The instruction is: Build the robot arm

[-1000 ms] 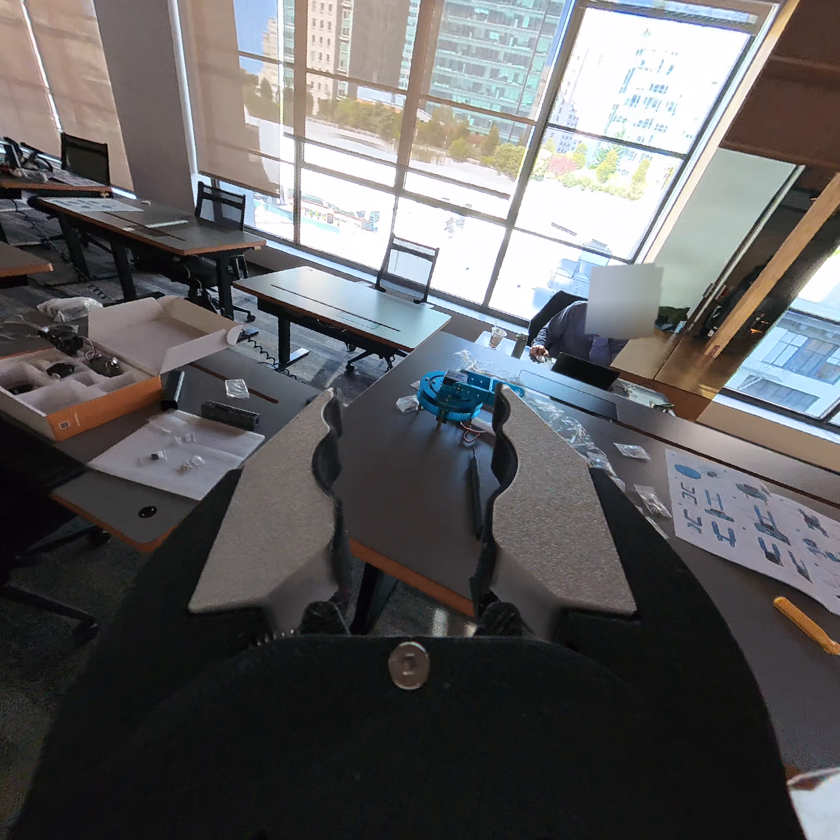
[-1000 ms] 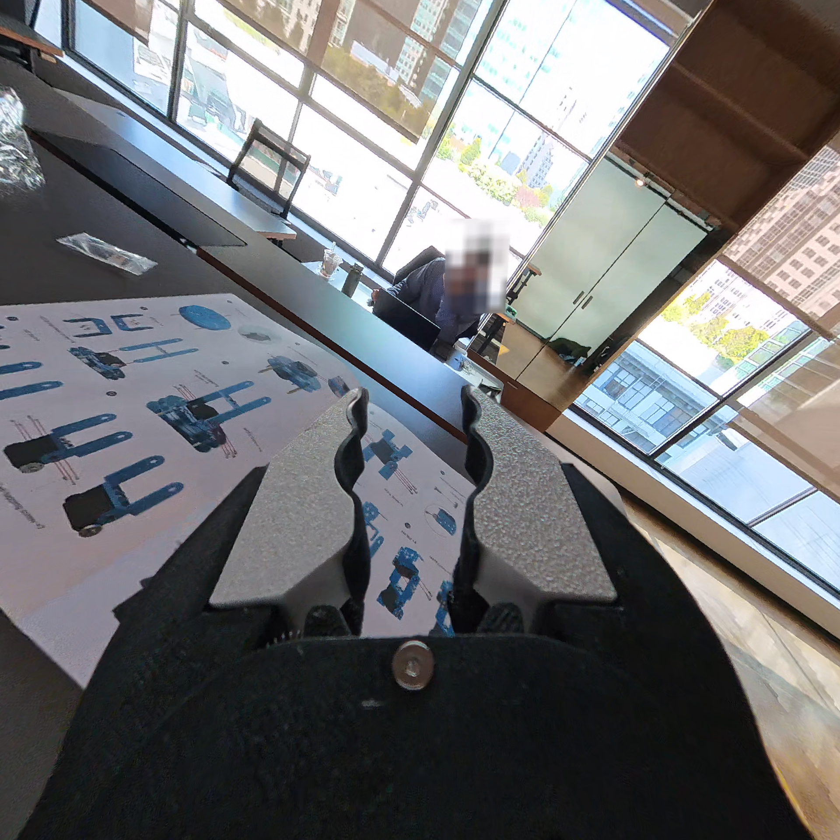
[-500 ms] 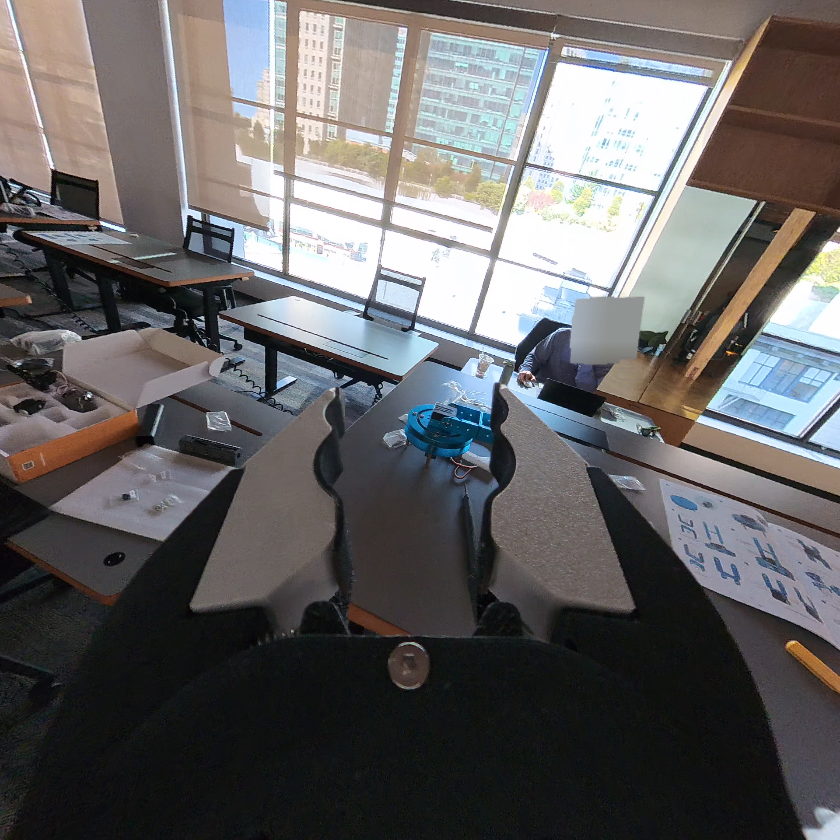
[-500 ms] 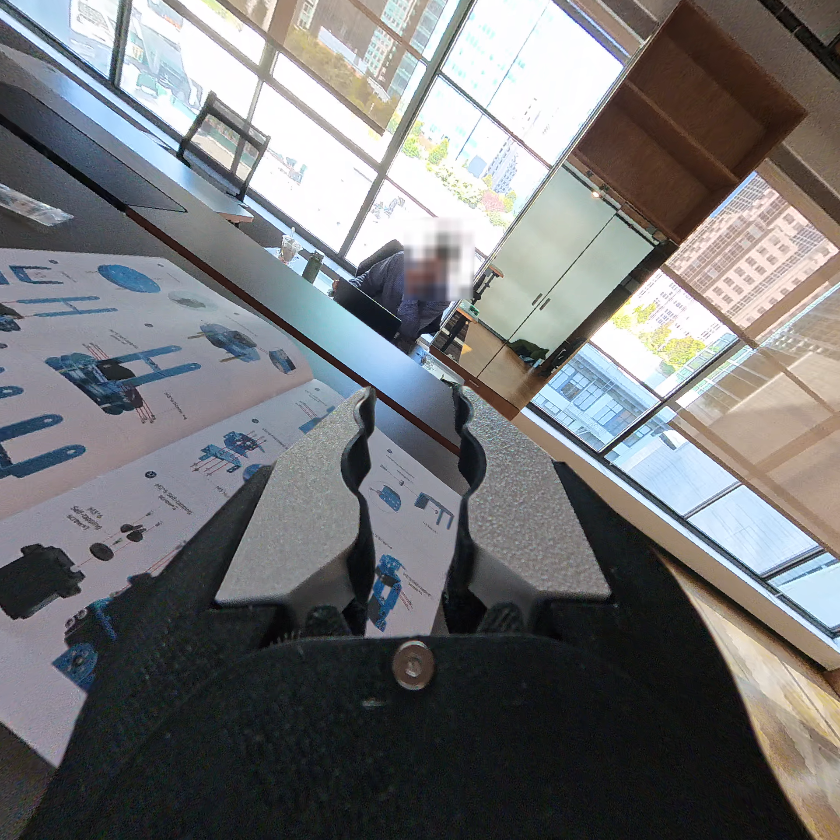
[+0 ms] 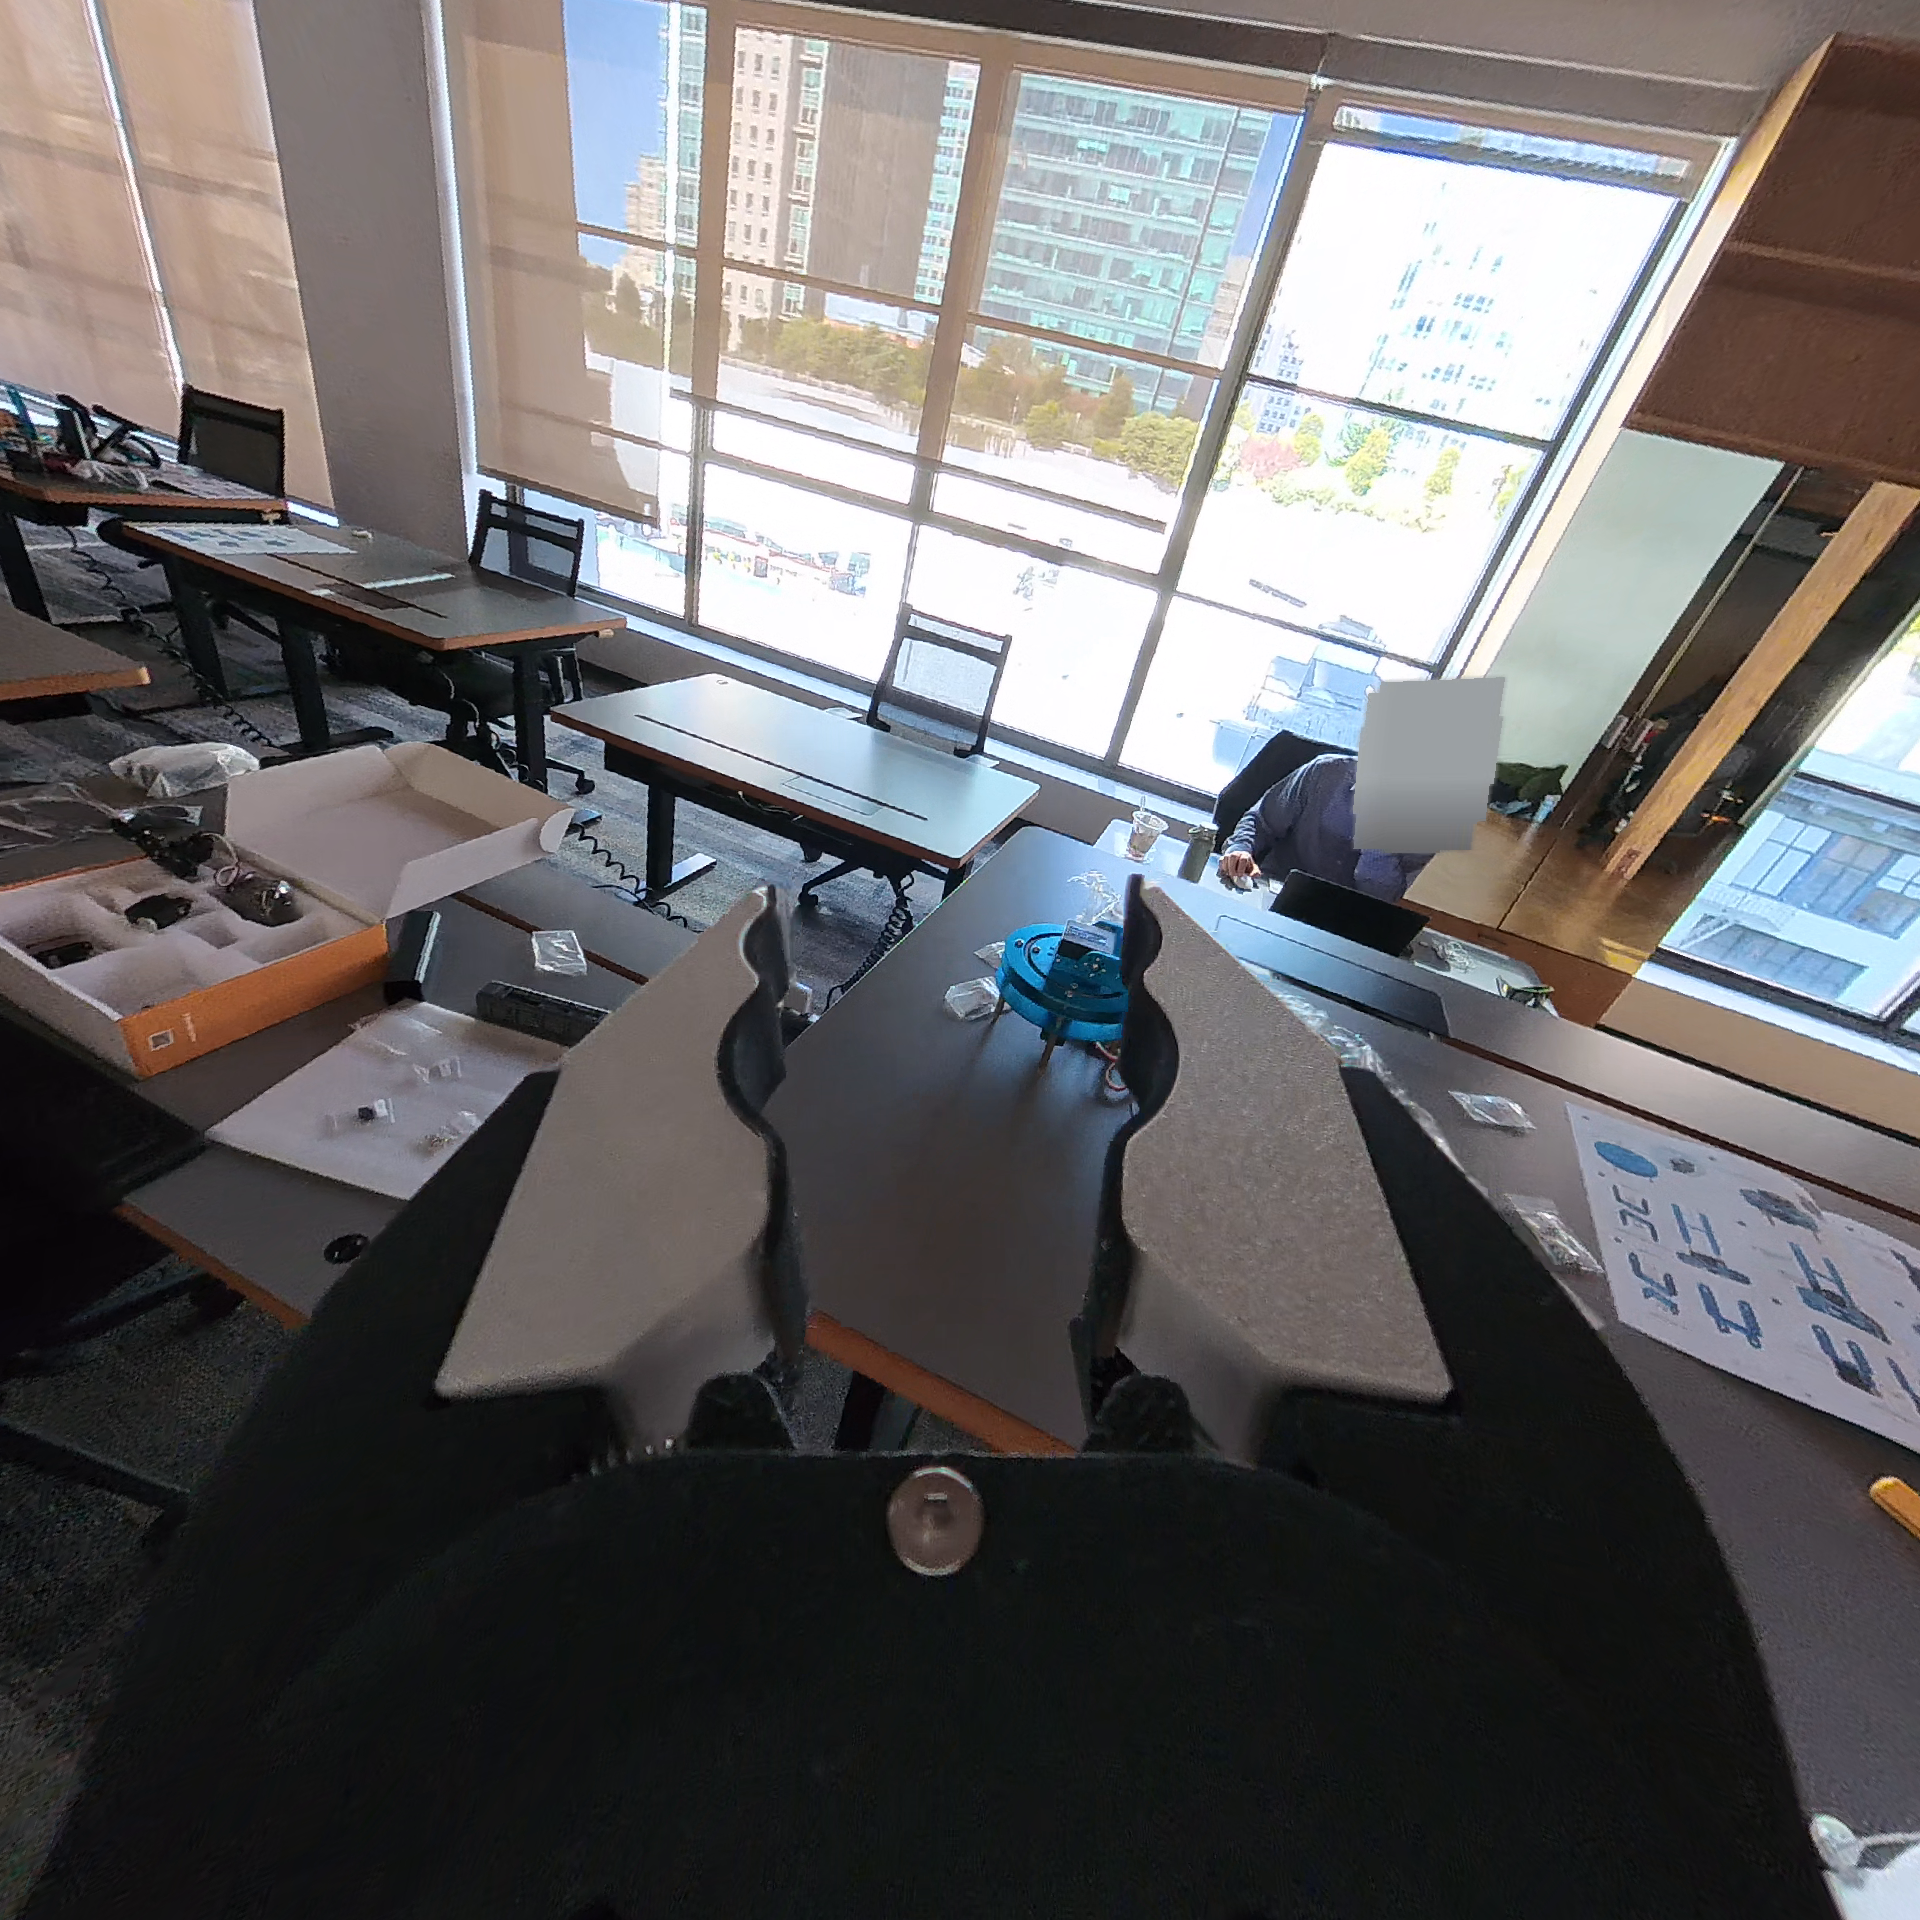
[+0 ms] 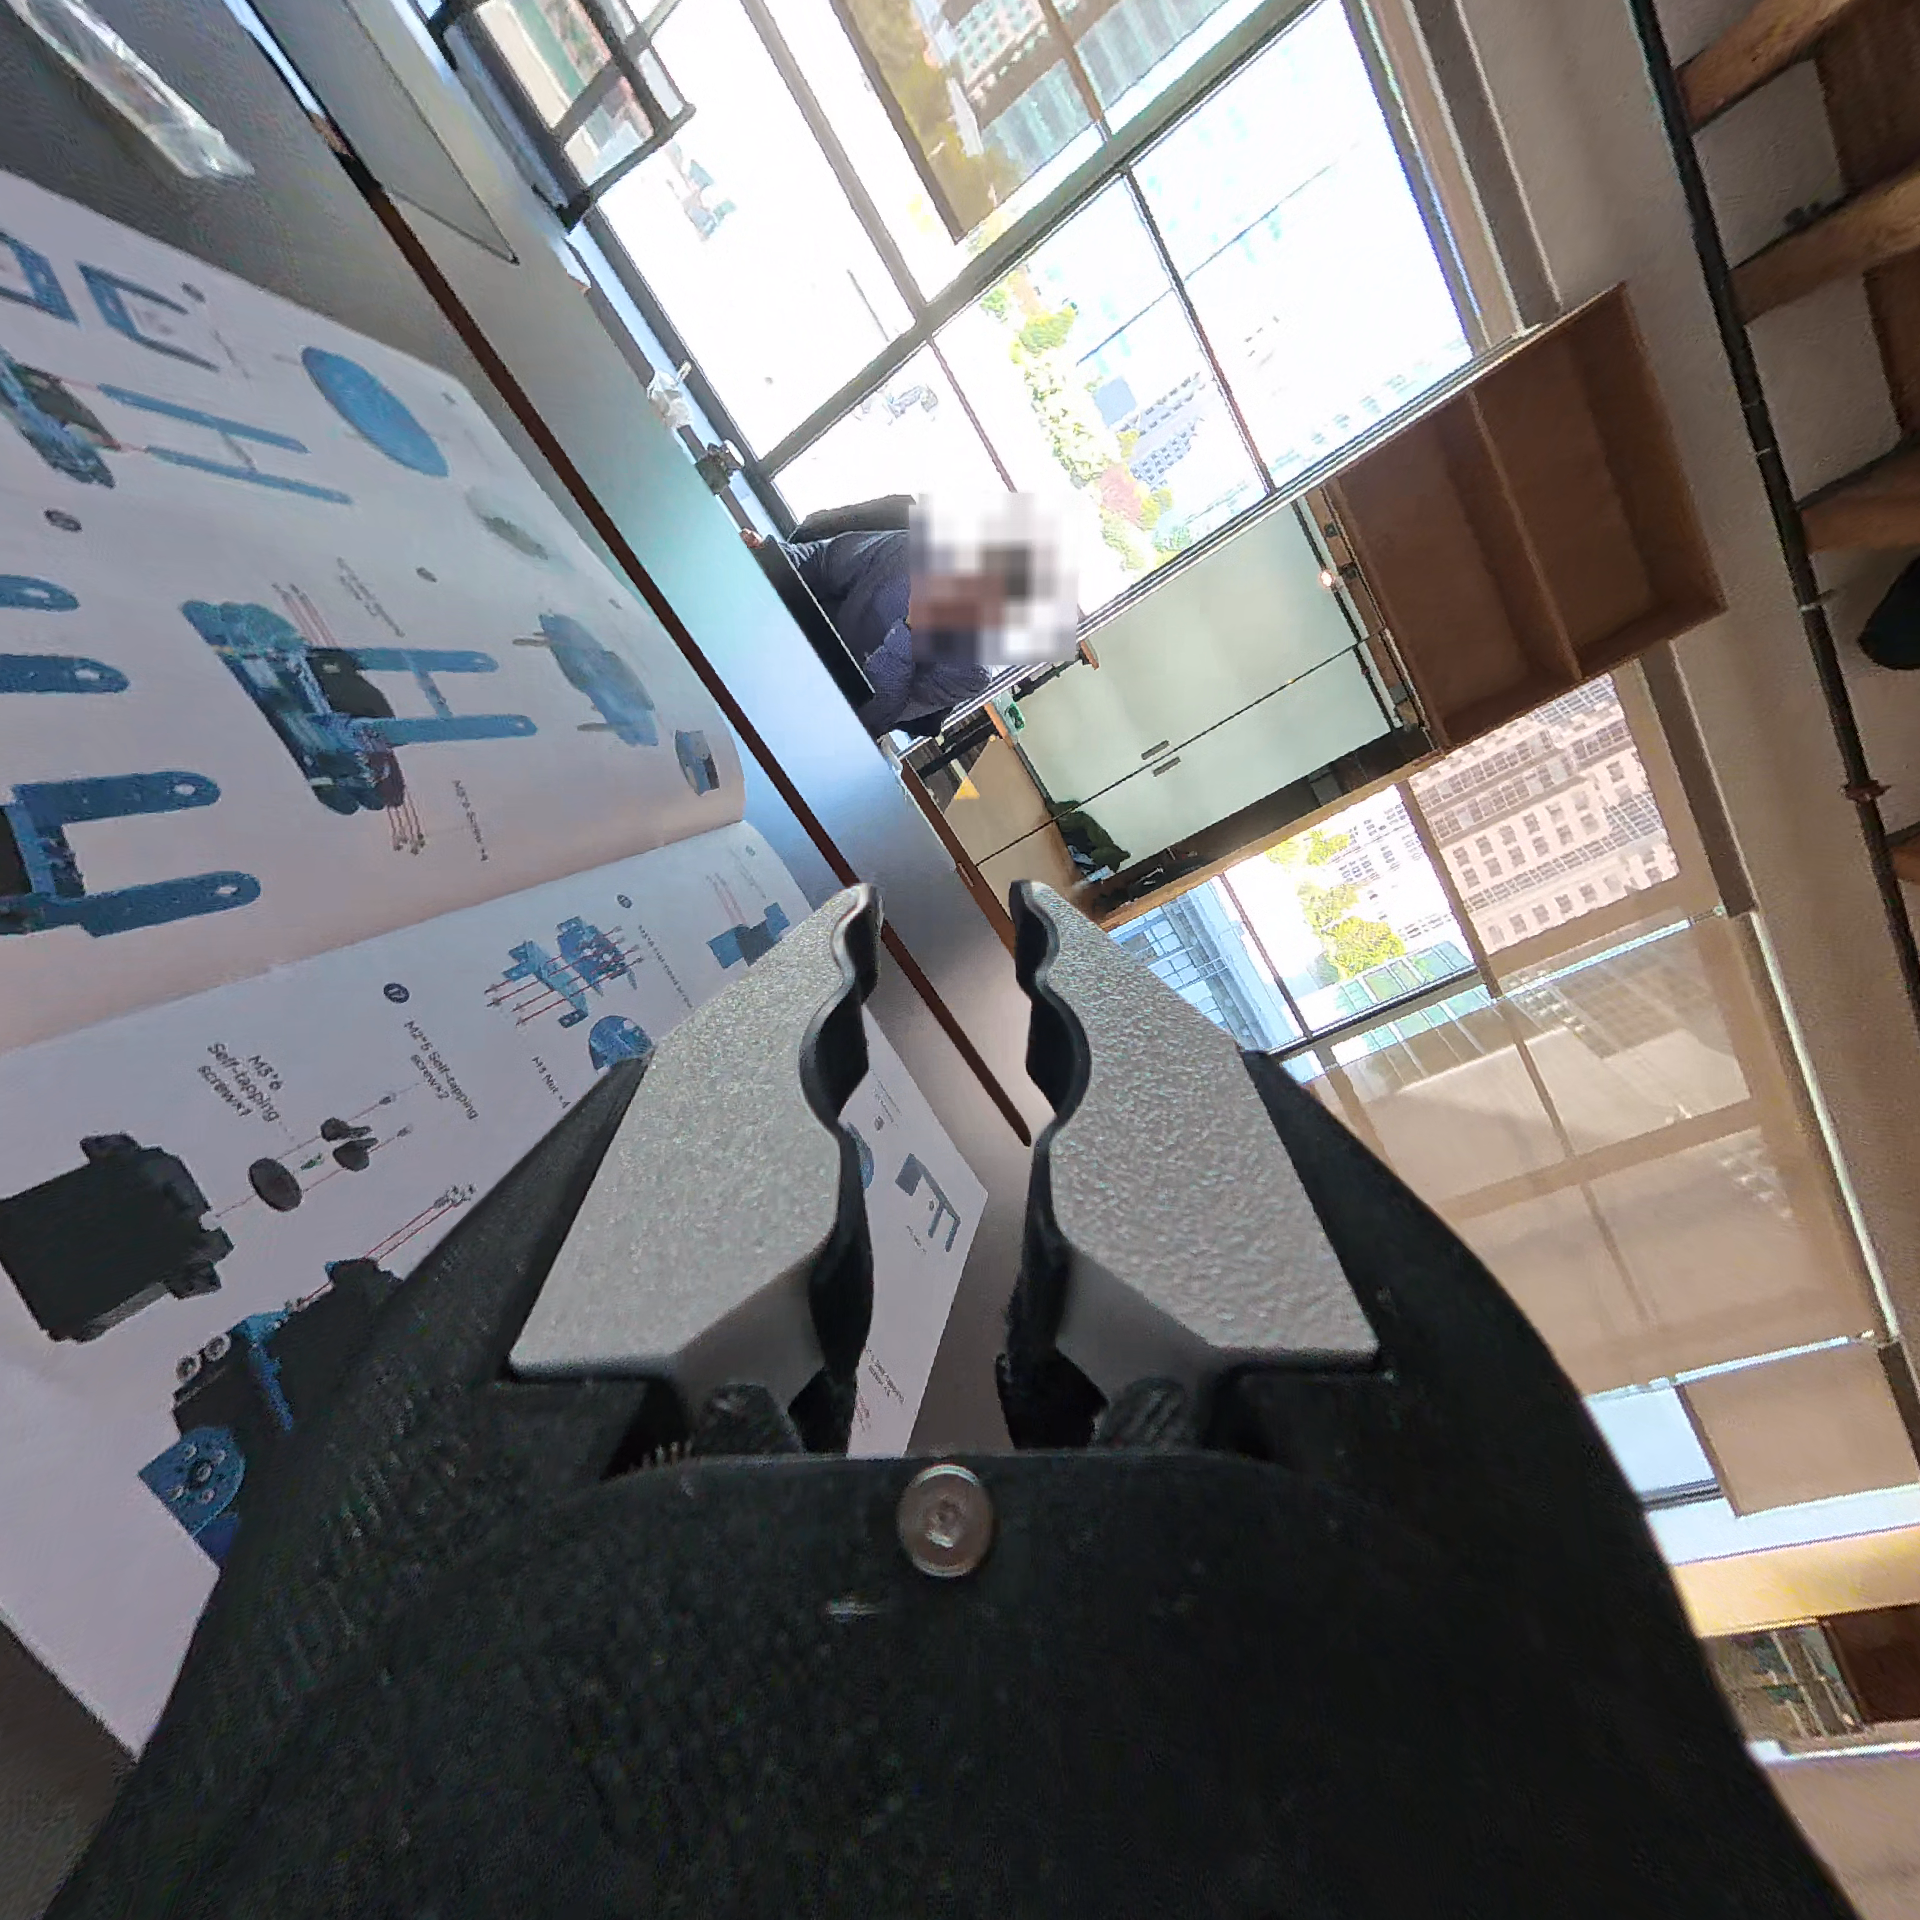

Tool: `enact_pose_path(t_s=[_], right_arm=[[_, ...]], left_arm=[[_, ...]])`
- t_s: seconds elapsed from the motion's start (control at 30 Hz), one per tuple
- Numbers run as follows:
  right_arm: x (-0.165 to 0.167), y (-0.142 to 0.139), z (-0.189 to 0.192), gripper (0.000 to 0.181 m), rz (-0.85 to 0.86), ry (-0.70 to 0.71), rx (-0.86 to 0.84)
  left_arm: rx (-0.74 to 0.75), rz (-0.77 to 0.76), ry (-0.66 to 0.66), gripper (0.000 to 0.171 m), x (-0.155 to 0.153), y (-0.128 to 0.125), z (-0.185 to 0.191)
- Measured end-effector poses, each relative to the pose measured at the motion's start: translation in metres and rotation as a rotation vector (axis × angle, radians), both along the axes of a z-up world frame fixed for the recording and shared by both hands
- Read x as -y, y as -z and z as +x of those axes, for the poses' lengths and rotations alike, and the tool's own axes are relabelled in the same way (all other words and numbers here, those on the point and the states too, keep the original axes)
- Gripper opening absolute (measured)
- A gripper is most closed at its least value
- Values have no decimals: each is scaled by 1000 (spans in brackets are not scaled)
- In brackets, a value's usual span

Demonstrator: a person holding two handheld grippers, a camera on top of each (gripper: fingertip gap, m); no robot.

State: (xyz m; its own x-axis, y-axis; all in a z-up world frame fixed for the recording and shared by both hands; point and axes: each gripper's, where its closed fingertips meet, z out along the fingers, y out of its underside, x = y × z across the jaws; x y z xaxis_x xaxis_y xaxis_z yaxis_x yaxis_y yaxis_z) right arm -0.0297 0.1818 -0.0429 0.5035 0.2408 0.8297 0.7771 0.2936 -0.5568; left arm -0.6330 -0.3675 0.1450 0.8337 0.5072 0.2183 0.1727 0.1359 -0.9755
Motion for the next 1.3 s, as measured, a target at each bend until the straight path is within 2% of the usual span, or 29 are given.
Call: enact_pose_path(t_s=[0.17, 0.57, 1.3], right_arm=[[-2, 8, 1, 23, -9, 8, 51], [-2, 7, 8, 24, -14, 15, 32], [-5, 8, 9, 26, -9, 32, 45]], left_arm=[[-9, -9, -3, 62, -3, -3, 1], [-33, -84, 17, 64, -27, 1, 9], [-27, -68, 16, 64, -30, -2, 6]])
